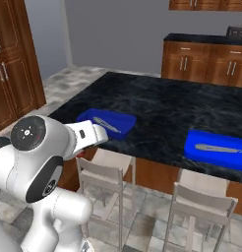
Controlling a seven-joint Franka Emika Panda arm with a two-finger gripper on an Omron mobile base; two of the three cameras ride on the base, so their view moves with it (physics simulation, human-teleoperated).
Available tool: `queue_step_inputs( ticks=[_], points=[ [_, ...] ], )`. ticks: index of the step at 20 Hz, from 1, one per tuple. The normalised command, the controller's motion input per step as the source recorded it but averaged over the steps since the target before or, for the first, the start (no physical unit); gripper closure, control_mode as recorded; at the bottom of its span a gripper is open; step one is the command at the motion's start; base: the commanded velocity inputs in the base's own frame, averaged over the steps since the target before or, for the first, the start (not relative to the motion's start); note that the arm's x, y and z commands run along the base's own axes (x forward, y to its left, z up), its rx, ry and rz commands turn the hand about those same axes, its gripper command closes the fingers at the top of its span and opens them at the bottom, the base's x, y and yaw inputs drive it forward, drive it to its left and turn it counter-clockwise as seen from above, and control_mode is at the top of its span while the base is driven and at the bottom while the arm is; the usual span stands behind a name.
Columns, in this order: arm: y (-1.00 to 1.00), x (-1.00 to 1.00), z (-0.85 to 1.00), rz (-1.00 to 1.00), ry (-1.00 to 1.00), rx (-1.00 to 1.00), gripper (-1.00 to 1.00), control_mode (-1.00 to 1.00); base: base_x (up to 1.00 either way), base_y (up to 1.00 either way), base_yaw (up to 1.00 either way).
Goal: Gather the bell pepper and corn from the fridge and place them on a tray on the dining counter. Then gather the chicken drumsticks from the fridge and place them on the other tray.
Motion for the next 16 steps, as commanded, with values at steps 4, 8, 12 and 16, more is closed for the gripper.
queue_step_inputs(
  ticks=[4,8,12,16],
  points=[
    [0.0,0.0,0.0,0.0,0.0,0.0,1.0,1.0,0.0,-0.55,-0.22],
    [0.0,0.0,0.0,0.0,0.0,0.0,1.0,1.0,0.06,-0.86,-0.14],
    [0.0,0.0,0.0,0.0,0.0,0.0,1.0,1.0,0.13,-1.0,-0.11],
    [0.0,0.0,0.0,0.0,0.0,0.0,1.0,1.0,0.41,-0.86,-0.11]
  ],
)
